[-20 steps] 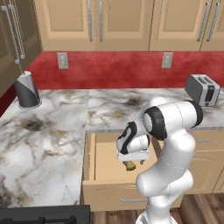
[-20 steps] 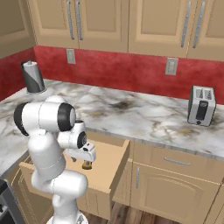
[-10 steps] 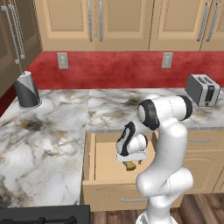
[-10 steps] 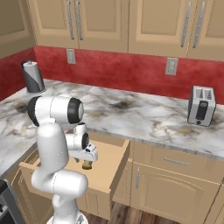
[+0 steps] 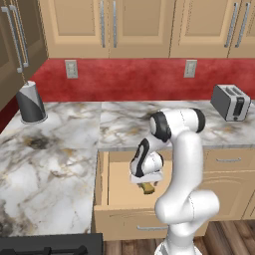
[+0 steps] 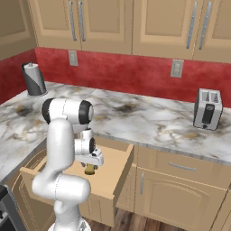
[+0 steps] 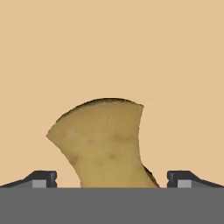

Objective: Restock the sink supplies by placing the sponge and soap dispenser on the counter and next to the sink. Make sure the soap dispenser is upright.

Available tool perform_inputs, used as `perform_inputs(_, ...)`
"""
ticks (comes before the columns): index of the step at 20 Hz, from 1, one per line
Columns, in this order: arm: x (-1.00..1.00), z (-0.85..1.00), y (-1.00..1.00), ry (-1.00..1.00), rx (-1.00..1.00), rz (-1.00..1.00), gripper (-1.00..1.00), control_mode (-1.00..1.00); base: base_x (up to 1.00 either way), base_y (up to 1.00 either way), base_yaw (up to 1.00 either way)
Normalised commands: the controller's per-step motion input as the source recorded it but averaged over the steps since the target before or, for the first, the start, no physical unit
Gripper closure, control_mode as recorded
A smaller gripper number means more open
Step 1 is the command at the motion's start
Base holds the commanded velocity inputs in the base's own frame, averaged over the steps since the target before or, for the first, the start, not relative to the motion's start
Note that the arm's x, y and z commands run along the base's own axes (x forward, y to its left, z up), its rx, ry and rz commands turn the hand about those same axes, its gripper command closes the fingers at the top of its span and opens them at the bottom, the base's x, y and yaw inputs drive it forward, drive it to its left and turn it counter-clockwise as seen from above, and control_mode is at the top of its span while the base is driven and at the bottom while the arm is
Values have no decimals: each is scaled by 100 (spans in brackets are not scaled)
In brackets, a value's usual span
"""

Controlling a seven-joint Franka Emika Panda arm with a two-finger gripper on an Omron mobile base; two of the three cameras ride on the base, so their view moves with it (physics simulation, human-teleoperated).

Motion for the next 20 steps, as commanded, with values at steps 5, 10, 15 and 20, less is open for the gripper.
perform_inputs(5, 36, -40, 0, 5, -1, 0, -100, -100, 0, 0, 0)
perform_inputs(10, 2, -54, 0, 5, -1, 0, -100, -100, 0, 0, 0)
perform_inputs(15, -47, -34, 0, 1, 0, 0, 100, -100, 0, 0, 0)
perform_inputs(20, -38, 11, 0, -3, 3, -1, 100, -100, 0, 0, 0)
